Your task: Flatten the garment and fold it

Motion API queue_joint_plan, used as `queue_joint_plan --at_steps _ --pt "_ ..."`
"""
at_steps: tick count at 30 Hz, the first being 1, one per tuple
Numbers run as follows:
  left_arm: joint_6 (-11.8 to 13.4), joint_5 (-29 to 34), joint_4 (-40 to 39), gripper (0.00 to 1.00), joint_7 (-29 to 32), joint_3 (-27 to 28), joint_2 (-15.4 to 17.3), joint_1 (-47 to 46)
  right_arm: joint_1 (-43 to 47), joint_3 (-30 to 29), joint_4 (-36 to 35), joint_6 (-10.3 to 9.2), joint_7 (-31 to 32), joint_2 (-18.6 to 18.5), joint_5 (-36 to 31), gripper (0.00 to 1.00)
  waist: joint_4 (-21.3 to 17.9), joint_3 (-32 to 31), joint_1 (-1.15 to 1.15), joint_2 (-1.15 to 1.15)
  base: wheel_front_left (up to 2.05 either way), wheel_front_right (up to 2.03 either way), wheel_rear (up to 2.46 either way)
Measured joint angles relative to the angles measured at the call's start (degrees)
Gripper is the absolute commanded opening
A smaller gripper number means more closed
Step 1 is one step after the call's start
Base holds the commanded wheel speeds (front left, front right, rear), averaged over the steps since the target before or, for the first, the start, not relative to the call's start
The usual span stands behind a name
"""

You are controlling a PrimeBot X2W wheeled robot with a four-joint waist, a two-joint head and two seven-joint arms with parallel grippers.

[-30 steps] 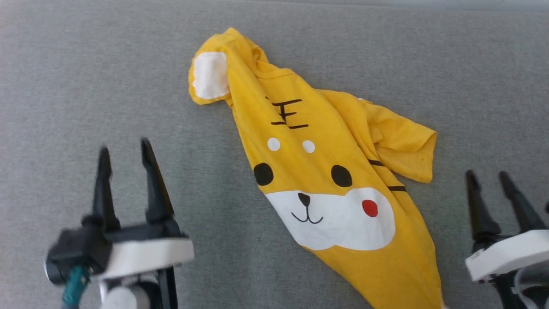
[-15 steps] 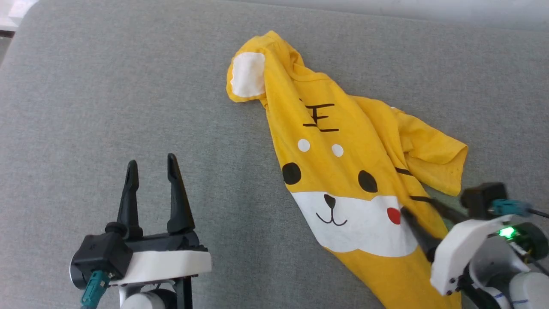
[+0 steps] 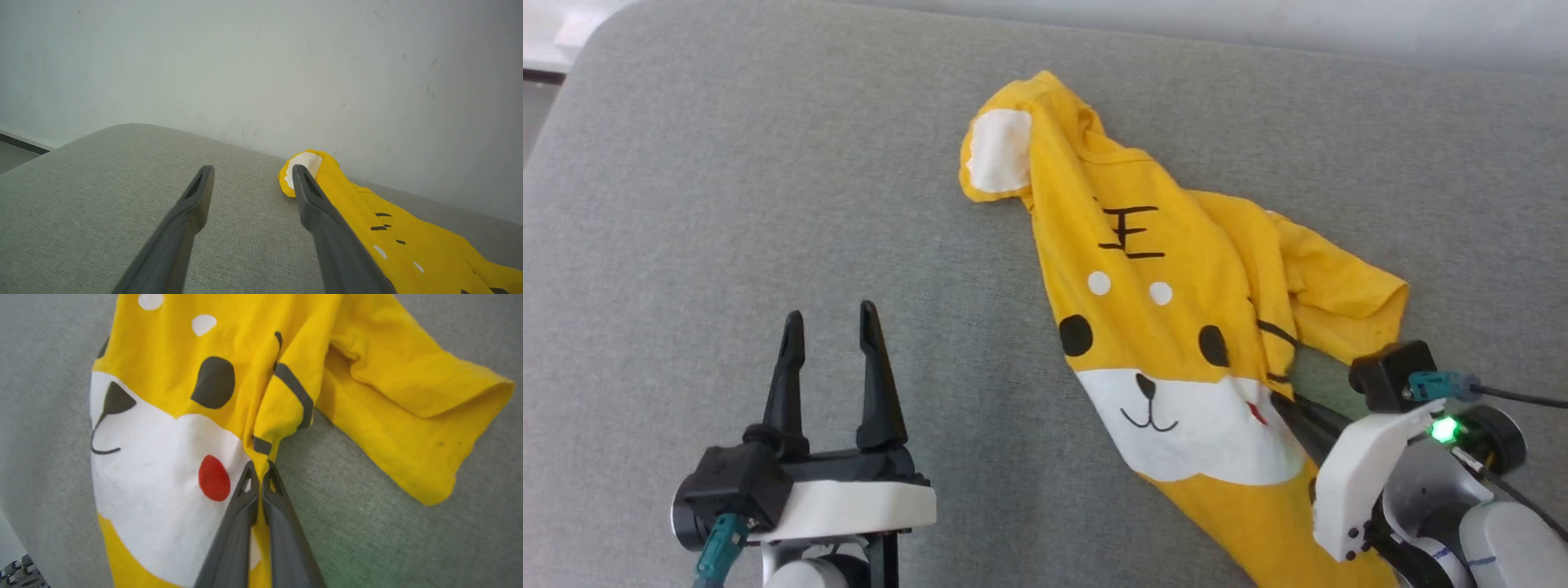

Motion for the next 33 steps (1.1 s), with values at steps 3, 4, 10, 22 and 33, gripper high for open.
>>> queue_joint_plan --at_steps 3,4,10,22,33 --pt "-0.4 0.0 0.6 1.0 0.0 -0.4 0.0 0.0 -0.9 2.9 -5.6 0.0 0.7 -1.3 2.3 0.0 -0.9 -0.3 0.0 0.0 0.0 0.0 0.0" --pt "-0.4 0.0 0.9 1.0 0.0 -0.5 0.0 0.0 -1.2 5.0 -8.0 -0.01 1.8 -2.2 3.8 0.0 -1.2 -0.4 0.0 0.0 0.0 0.0 0.0" --pt "-0.4 0.0 1.6 1.0 0.0 -0.5 0.0 -0.2 -1.1 19.5 -20.3 0.03 11.1 -8.1 18.8 0.0 -2.4 -1.3 -0.01 0.0 0.0 0.0 0.0" --pt "-0.5 -0.7 2.3 1.0 0.0 -0.4 -0.1 -0.2 3.9 17.5 -18.6 0.0 19.8 -13.7 21.8 1.0 -2.1 -1.2 0.0 0.0 0.0 0.0 0.0" --pt "-0.5 -1.2 2.3 1.0 0.0 -0.2 -0.4 -0.2 0.4 -5.6 -20.3 0.0 4.4 -6.0 12.8 1.0 -1.2 -0.8 0.0 0.0 0.0 0.0 0.0"
